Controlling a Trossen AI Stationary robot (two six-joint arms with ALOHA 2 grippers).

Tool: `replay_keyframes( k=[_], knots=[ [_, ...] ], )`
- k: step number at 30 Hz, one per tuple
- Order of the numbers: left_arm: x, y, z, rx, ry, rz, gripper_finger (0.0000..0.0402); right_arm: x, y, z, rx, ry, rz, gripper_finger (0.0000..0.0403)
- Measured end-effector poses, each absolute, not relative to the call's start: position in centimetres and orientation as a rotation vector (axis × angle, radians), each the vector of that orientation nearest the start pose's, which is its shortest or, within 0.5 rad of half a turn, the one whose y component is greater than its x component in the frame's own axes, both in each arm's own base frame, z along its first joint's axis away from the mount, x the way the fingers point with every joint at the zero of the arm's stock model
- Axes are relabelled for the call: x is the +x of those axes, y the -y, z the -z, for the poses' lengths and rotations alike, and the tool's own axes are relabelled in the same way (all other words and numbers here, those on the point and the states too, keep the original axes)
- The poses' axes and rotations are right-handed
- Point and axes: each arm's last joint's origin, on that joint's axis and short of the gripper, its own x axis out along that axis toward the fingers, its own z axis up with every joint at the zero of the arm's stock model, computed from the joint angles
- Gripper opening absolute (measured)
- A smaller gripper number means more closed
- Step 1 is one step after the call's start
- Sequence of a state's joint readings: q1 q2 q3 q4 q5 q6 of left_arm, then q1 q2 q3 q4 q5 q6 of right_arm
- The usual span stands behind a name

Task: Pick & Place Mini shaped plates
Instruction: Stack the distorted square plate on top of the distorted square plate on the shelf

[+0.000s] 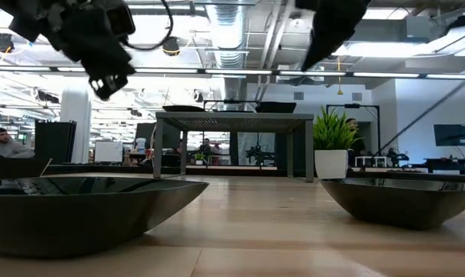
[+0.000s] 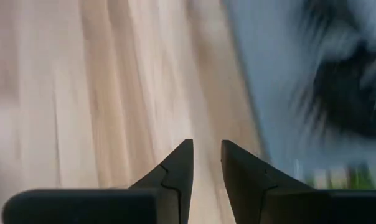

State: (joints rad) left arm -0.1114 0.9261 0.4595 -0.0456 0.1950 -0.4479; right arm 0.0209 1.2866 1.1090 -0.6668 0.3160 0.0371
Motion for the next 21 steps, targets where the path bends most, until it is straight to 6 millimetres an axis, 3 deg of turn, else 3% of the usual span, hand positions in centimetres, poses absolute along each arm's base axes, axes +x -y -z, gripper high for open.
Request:
replay_keyframes(
  k=[4, 8, 16, 21],
  knots=[
    [19.6, 2.8, -19.8, -0.524, -0.655, 0.166, 0.0091, 25.1, -0.2, -27.5, -0.214, -0.385, 0.214, 0.0077],
    [20.6, 2.7, -19.9, -0.470, -0.644, 0.104, 0.0103, 24.2, -0.5, -25.9, -0.371, -0.162, 0.208, 0.0077],
    [22.1, 2.8, -23.0, -0.299, -0.562, 0.122, 0.0122, 24.2, 0.5, -27.2, -0.316, -0.047, 0.298, 0.0077],
    [20.5, 3.2, -22.0, -0.469, -0.858, 0.043, 0.0122, 24.2, 0.6, -26.5, -0.297, -0.105, 0.289, 0.0081]
  ],
)
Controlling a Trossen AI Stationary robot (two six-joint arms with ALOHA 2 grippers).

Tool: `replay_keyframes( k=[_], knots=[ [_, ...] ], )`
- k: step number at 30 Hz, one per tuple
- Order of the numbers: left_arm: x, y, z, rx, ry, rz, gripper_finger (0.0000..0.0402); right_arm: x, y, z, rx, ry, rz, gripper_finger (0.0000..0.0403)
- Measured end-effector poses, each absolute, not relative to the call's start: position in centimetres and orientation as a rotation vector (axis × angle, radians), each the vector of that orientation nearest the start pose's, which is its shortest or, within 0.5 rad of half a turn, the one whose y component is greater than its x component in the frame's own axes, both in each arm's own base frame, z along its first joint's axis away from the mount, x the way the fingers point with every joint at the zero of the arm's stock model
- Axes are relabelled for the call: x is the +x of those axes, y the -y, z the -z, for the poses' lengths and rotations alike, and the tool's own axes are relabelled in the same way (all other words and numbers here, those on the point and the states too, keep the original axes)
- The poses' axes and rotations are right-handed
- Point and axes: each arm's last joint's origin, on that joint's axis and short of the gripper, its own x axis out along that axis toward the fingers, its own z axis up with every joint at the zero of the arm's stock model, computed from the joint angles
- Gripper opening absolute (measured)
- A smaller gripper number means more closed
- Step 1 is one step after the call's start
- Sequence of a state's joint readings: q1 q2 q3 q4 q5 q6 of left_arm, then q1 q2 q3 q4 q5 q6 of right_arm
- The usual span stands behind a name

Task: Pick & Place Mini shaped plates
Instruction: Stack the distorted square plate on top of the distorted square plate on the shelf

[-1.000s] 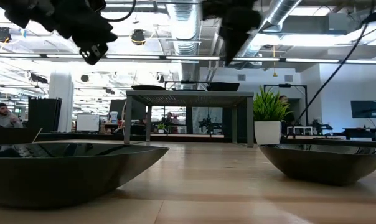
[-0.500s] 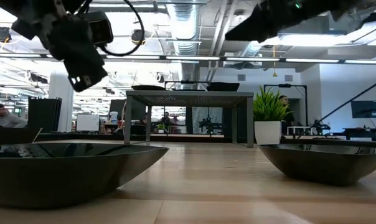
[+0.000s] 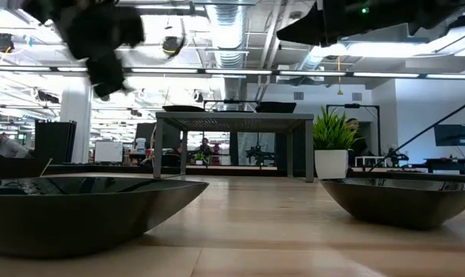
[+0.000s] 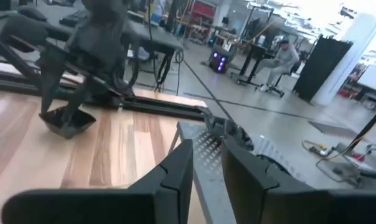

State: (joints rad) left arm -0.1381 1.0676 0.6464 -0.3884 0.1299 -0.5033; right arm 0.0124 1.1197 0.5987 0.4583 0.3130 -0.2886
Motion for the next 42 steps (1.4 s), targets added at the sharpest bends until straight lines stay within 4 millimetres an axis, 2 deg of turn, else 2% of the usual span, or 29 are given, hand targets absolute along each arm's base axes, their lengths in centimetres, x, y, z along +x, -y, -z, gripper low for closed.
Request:
replay_keyframes(
  k=[5, 8, 14, 18, 22, 25, 42],
  knots=[
    [17.9, 5.2, -20.4, -0.592, -1.175, 0.025, 0.0122, 25.0, 0.5, -26.1, -0.257, -0.076, 0.192, 0.0111],
    [17.0, 6.2, -20.1, -0.653, -1.269, -0.035, 0.0122, 25.9, 0.5, -25.5, -0.255, -0.051, 0.154, 0.0143],
    [16.1, 7.3, -19.6, -0.586, -1.253, -0.144, 0.0122, 28.4, 1.1, -25.2, -0.265, -0.085, 0.219, 0.0209],
    [15.4, 7.1, -18.2, -0.594, -1.275, -0.232, 0.0122, 29.8, 1.5, -24.7, -0.268, -0.125, 0.226, 0.0232],
    [14.6, 6.8, -16.6, -0.619, -1.330, -0.281, 0.0122, 30.9, 1.5, -24.3, -0.272, -0.155, 0.222, 0.0237],
    [14.3, 6.7, -16.1, -0.617, -1.346, -0.285, 0.0122, 31.4, 1.6, -24.3, -0.282, -0.174, 0.222, 0.0234],
    [15.0, 7.6, -16.1, -0.646, -1.261, -0.187, 0.0122, 31.9, 1.7, -23.9, -0.284, -0.211, 0.220, 0.0231]
  ],
)
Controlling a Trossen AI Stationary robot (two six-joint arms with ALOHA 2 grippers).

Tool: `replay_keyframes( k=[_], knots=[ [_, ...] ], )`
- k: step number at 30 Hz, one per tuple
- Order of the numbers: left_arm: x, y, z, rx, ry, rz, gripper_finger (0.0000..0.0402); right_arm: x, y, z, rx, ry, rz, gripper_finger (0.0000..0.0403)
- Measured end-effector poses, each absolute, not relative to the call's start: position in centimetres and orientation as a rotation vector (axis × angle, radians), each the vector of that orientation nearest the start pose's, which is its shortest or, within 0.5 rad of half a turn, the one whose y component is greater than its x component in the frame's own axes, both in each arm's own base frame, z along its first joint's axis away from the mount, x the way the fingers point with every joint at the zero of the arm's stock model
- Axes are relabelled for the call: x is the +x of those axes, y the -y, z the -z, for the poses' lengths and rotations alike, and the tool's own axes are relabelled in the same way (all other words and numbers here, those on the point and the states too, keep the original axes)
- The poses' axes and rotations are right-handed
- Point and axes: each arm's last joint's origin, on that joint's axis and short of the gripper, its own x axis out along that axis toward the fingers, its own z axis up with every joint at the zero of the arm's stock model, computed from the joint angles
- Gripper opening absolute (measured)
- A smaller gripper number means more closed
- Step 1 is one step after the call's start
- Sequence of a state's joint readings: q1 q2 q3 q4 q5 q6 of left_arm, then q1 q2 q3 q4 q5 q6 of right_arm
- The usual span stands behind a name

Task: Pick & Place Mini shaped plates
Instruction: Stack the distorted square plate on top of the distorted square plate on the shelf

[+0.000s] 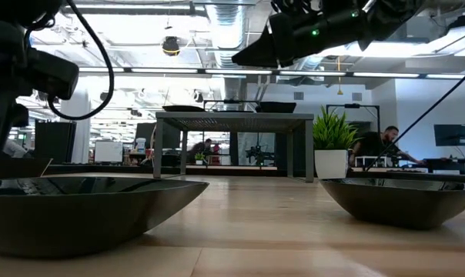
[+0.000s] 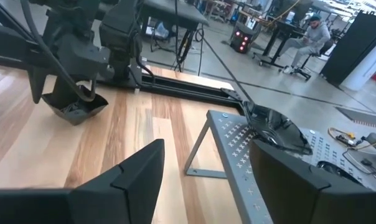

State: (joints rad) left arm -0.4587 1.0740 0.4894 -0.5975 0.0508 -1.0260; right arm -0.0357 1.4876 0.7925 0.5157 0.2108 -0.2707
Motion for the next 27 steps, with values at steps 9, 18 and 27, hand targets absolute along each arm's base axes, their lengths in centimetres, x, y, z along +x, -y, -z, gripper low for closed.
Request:
replay_keyframes(
  k=[9, 18, 27],
  knots=[
    [14.7, 7.3, -14.7, -0.642, -1.219, -0.200, 0.0096, 31.9, 1.7, -23.8, -0.286, -0.219, 0.219, 0.0230],
    [15.5, 7.7, -15.2, -0.661, -1.139, -0.135, 0.0007, 31.9, 1.4, -23.8, -0.275, -0.202, 0.097, 0.0230],
    [19.0, 6.4, -19.8, -0.482, -0.924, -0.024, 0.0004, 33.2, 0.3, -24.5, -0.258, -0.155, -0.121, 0.0219]
  ],
)
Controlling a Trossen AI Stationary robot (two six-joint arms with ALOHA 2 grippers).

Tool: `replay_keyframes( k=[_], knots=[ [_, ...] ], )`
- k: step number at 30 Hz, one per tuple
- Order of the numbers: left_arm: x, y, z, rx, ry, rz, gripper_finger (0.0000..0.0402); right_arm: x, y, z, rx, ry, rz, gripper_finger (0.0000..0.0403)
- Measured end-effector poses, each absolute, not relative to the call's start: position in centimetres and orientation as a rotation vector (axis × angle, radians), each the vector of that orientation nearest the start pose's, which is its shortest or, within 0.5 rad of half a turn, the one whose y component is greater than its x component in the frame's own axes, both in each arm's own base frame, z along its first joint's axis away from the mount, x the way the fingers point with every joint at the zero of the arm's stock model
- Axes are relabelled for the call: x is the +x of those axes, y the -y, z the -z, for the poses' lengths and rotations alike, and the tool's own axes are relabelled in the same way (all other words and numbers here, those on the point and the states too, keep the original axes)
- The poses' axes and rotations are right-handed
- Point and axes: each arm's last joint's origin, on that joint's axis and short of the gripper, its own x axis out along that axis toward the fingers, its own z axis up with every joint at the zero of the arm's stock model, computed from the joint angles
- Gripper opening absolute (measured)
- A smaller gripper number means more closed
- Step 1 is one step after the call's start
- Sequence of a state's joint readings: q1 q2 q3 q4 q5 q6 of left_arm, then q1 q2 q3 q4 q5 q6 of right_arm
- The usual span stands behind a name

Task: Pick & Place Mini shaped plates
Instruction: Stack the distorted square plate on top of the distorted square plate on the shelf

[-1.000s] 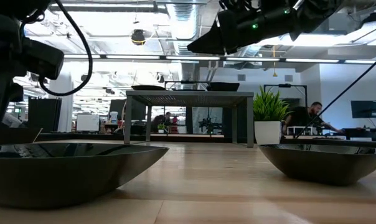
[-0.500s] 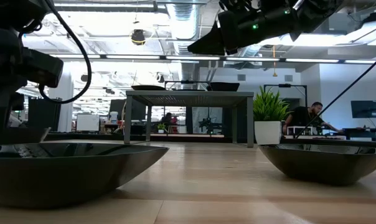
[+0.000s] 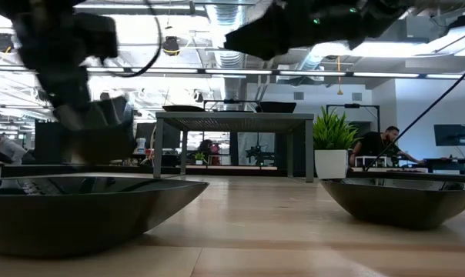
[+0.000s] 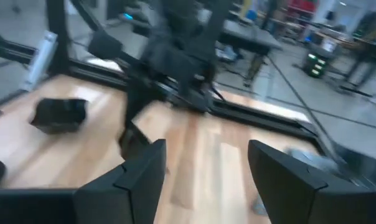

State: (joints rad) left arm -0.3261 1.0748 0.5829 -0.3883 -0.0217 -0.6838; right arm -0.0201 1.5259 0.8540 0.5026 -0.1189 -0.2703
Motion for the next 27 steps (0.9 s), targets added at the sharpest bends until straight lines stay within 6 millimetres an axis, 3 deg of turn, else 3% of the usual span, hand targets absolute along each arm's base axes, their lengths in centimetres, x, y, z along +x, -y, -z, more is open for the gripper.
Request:
replay_keyframes(
  k=[6, 12, 19, 27],
  knots=[
    [20.7, 4.4, -21.7, -0.325, -0.845, -0.011, 0.0004, 36.6, -0.9, -24.2, -0.247, -0.257, -0.206, 0.0196],
    [21.5, 3.9, -21.4, -0.145, -0.851, 0.050, 0.0004, 40.2, -1.0, -23.5, -0.297, -0.415, -0.243, 0.0179],
    [21.3, 4.9, -21.5, 0.107, -0.831, 0.225, 0.0005, 42.0, -1.5, -22.4, -0.280, -0.515, -0.340, 0.0152],
    [21.2, 4.9, -21.8, 0.166, -0.797, 0.254, 0.0006, 42.3, -1.3, -22.0, -0.284, -0.539, -0.381, 0.0128]
  ],
)
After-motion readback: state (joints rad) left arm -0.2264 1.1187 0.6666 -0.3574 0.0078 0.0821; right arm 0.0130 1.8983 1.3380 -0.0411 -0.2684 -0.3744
